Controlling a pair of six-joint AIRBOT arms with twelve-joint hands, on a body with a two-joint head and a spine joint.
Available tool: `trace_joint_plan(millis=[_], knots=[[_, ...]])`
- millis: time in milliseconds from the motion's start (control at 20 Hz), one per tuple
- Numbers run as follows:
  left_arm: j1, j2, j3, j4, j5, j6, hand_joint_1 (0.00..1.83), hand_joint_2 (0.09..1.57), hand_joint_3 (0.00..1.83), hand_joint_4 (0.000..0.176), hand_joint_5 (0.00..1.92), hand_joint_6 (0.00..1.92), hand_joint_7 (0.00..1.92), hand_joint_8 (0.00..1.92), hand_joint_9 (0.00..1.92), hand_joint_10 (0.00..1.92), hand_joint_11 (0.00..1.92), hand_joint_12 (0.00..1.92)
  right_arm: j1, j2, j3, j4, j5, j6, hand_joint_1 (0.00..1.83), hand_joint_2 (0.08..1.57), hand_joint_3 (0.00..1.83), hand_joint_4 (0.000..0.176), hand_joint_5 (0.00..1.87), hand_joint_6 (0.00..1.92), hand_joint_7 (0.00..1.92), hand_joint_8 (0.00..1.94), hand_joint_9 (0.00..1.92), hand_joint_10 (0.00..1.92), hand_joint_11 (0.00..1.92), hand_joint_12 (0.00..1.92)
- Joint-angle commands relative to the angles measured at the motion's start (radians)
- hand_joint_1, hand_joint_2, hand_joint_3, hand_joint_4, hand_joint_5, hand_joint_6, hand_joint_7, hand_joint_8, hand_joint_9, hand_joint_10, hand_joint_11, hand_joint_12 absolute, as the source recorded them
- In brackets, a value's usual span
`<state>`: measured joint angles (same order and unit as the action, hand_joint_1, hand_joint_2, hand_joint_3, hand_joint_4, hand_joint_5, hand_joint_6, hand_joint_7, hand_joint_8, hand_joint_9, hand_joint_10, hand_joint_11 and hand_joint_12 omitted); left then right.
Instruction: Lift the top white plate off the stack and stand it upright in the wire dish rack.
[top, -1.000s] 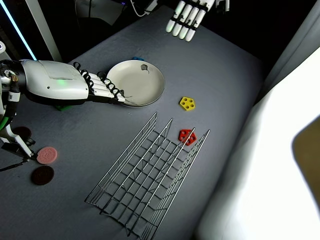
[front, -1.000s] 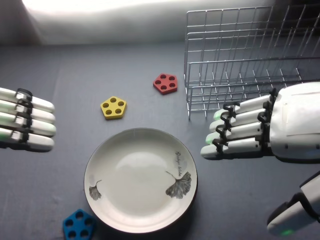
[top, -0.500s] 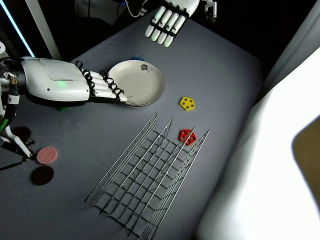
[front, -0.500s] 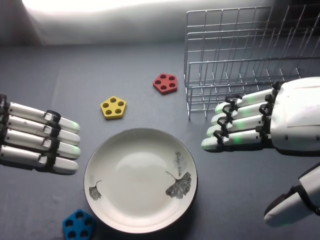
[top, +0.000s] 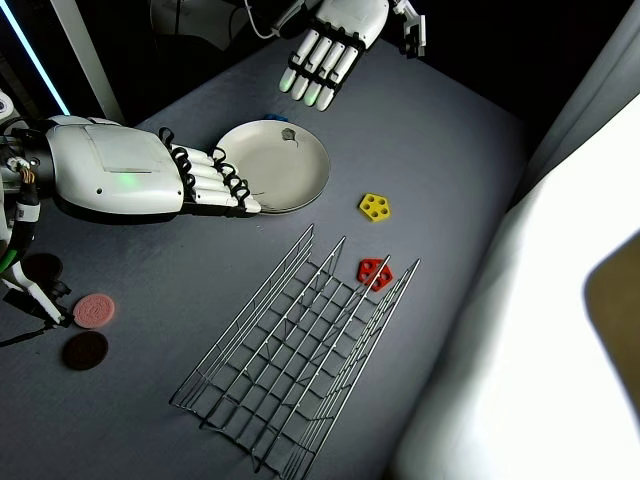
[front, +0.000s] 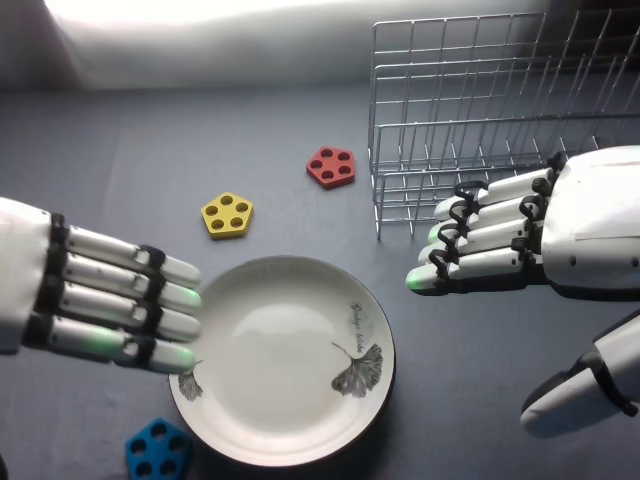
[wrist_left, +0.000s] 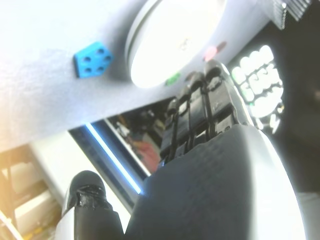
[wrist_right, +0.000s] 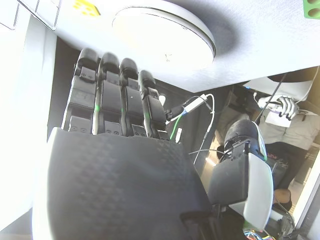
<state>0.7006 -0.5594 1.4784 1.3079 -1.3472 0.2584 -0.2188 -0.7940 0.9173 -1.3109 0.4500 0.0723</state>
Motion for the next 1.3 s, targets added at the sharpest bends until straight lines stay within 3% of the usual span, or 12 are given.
trace_joint_plan(millis=[0,500,1250], knots=[[-0.023,-0.001,-0.013,-0.054,-0.059,0.005,0.04,1.00,0.00,0.000,0.05,0.00,0.06,0.00,0.06,0.00,0.07,0.02,0.004,0.008,0.006,0.057,0.059,0.006,0.00,0.95,0.00,0.000,0.17,0.00,0.20,0.00,0.21,0.00,0.15,0.01],[-0.035,-0.026,-0.084,0.011,0.048,0.016,0.06,1.00,0.00,0.000,0.06,0.00,0.10,0.01,0.11,0.01,0.12,0.03,-0.001,0.008,0.012,0.060,0.098,0.008,0.00,0.96,0.00,0.000,0.15,0.00,0.19,0.00,0.20,0.00,0.18,0.02],[-0.048,-0.067,-0.094,0.070,0.160,0.045,0.07,1.01,0.00,0.000,0.03,0.00,0.05,0.00,0.06,0.00,0.09,0.01,-0.002,0.008,0.014,0.039,0.135,0.023,0.00,0.97,0.00,0.000,0.17,0.01,0.21,0.01,0.22,0.01,0.19,0.01]])
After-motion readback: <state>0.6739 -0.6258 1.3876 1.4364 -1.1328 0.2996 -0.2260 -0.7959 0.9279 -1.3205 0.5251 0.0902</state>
